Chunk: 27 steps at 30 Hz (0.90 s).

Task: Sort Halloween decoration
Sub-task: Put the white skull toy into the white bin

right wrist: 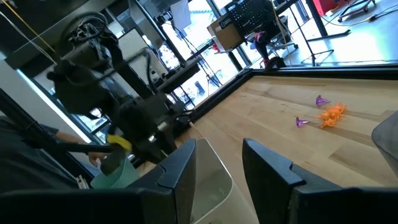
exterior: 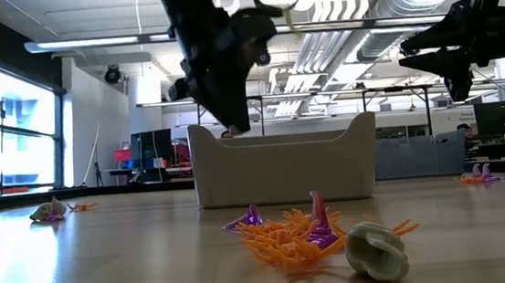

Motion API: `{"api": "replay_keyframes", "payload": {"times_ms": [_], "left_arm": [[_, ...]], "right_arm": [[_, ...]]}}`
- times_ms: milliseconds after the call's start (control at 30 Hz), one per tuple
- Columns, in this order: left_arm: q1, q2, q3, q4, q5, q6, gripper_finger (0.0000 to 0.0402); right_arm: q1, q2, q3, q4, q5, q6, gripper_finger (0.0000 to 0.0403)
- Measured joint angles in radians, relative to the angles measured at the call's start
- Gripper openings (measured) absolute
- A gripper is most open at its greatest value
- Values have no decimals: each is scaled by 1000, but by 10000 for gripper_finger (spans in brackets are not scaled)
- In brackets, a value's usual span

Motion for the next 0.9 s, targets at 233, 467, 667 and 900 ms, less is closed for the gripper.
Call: {"api": "replay_keyframes", "payload": {"times_ms": [233,467,667,900], "left_arm": [[15,78,1,29,54,35,40],[27,126,2,37,55,46,40],[28,129,4,35,55,64,40],[27,128,3,37,55,63,43]], "right_arm": [[0,4,0,0,0,0,126],[0,6,0,0,0,0,126],[0,6,0,0,0,0,126],[0,6,0,0,0,0,126]]}}
